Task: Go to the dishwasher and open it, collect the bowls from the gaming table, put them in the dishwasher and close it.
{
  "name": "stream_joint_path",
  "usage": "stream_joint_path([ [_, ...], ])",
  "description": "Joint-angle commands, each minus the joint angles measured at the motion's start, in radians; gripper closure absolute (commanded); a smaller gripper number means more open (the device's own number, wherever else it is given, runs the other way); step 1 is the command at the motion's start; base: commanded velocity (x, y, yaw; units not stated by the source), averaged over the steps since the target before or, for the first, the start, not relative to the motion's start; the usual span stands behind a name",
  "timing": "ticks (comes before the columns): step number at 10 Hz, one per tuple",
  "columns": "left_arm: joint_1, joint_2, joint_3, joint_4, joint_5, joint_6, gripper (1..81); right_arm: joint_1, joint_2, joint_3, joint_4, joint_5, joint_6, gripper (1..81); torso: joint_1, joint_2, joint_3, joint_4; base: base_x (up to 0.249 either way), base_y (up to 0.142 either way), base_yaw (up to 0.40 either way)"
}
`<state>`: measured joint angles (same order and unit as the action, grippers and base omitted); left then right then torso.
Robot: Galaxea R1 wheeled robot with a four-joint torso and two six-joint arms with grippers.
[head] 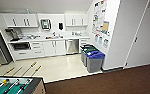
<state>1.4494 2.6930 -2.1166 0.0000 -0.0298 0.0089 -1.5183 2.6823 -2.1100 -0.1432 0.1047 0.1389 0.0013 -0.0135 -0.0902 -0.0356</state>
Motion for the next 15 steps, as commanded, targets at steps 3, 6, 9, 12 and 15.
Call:
stream_joint_path([
  [3,-0.045,-0.011,0.021,0.001,0.053,0.006,1.0,0.039,-0.017,0.013,0.000,-0.049,-0.005,1.0,0.000,0.000,0.000,0.000,0.138,0.000,0.000],
  [6,-0.045,-0.010,0.021,0.000,0.053,0.008,1.0,0.039,-0.017,0.013,-0.003,-0.049,-0.005,1.0,0.000,0.000,0.000,0.000,0.134,0.000,0.000],
  [9,-0.045,-0.010,0.018,0.002,0.053,0.006,1.0,0.040,-0.017,0.010,-0.001,-0.049,-0.005,1.0,0.000,0.000,0.000,0.000,0.134,0.000,0.000],
  [12,-0.045,-0.011,0.020,0.000,0.051,0.008,1.0,0.043,-0.016,0.009,0.001,-0.049,-0.004,1.0,0.000,0.000,0.000,0.000,0.134,0.000,0.000],
  [15,-0.045,-0.010,0.018,0.000,0.050,0.008,1.0,0.043,-0.014,0.004,0.001,-0.049,-0.004,1.0,0.000,0.000,0.000,0.000,0.134,0.000,0.000],
])
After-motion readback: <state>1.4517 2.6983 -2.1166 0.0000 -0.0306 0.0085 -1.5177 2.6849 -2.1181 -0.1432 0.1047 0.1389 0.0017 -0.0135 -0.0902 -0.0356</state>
